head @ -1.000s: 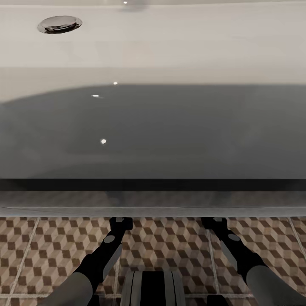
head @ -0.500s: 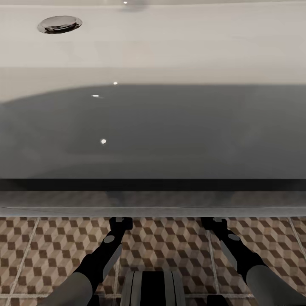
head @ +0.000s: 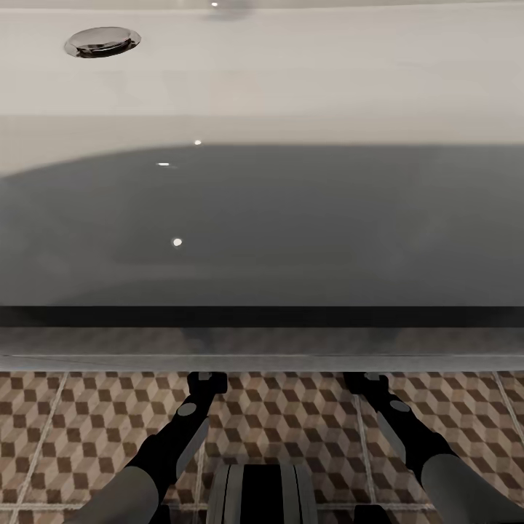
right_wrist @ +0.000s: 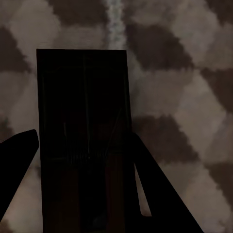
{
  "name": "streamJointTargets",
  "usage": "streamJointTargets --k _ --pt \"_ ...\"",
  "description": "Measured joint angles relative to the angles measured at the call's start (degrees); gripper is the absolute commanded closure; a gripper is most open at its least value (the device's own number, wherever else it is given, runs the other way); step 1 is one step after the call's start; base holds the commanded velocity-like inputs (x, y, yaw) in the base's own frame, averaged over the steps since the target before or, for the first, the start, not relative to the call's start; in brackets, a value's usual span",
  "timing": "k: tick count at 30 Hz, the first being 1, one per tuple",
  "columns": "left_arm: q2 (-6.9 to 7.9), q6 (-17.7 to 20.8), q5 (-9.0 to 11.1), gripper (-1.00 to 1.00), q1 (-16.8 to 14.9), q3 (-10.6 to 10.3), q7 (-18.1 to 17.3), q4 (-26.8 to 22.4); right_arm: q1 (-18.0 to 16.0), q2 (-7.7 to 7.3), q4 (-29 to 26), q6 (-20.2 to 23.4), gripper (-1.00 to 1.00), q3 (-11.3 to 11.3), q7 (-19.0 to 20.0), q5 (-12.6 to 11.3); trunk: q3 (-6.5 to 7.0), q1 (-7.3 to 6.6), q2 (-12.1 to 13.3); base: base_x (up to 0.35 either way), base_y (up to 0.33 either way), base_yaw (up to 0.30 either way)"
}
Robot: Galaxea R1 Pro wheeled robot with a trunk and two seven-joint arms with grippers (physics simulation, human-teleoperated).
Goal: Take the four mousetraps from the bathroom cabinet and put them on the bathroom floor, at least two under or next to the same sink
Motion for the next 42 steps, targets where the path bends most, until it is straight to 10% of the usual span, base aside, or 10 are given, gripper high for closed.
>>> streamJointTargets --k 42 --pt "-0.01 5.3 0.3 1.00 -0.3 0.0 -0.4 0.0 0.0 0.00 0.0 0.0 1.00 0.0 0.0 0.1 0.00 0.00 0.0 0.000 0.000 0.000"
